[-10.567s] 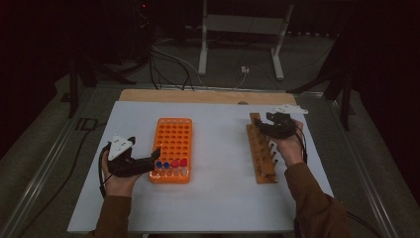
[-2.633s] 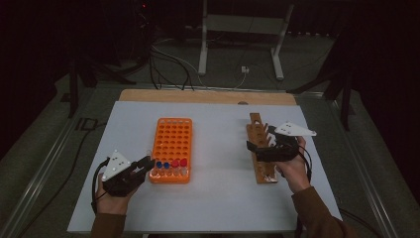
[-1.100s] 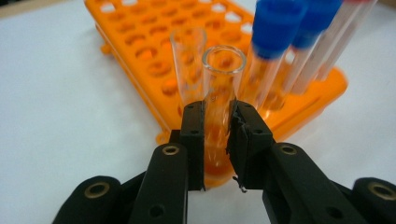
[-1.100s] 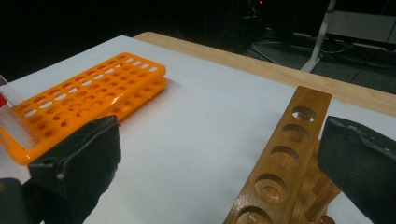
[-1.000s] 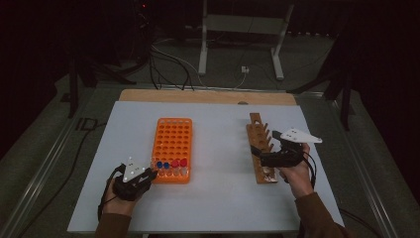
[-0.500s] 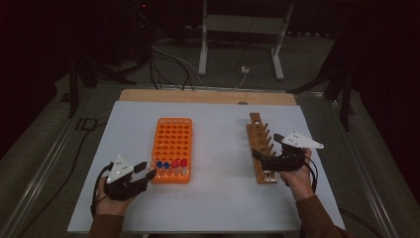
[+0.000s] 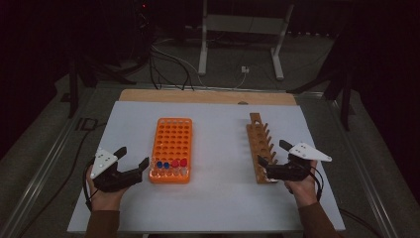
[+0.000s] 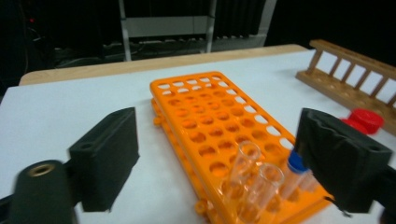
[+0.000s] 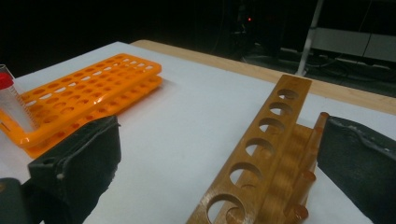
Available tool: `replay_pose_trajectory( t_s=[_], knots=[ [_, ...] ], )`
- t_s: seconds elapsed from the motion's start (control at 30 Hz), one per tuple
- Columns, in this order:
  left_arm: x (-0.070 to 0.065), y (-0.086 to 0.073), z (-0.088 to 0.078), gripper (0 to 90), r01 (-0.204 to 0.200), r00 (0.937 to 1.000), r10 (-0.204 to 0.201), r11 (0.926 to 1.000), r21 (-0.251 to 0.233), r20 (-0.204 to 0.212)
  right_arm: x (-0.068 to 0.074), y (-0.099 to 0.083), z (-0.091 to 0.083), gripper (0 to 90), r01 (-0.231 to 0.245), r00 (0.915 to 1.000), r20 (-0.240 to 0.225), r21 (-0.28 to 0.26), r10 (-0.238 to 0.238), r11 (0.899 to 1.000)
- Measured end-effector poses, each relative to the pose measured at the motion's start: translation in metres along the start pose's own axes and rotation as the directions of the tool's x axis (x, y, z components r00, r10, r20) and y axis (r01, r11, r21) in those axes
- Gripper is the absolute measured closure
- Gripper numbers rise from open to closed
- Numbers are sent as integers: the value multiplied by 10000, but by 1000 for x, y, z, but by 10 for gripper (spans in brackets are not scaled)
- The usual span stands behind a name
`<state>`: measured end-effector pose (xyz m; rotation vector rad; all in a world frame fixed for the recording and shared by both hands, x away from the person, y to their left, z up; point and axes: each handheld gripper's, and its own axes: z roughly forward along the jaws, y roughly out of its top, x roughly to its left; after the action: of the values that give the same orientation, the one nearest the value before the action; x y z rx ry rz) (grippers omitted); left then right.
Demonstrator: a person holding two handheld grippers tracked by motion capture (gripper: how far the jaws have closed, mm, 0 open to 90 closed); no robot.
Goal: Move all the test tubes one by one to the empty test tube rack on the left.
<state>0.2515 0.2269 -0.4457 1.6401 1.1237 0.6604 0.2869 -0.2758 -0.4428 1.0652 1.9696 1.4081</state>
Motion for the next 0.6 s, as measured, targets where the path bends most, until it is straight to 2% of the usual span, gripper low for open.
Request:
replay_pose_trajectory(
  t_s=[0.27, 0.4, 0.6],
  knots=[
    [5, 0, 0, 18, 225, 9987, -234, 9996, -187, -455, -8, -11, -13, 0, -177, 9995, 249, -211, 182, 9996],
    [5, -3, 0, 8, 268, 9987, -279, 9993, -259, -435, -11, -14, -17, 0, -289, 9989, 350, -339, 301, 9990],
    [4, -6, 0, 3, 91, 9986, -102, 9997, -212, -521, -15, -16, -21, 0, -349, 9980, 517, -511, 376, 9981]
  ],
)
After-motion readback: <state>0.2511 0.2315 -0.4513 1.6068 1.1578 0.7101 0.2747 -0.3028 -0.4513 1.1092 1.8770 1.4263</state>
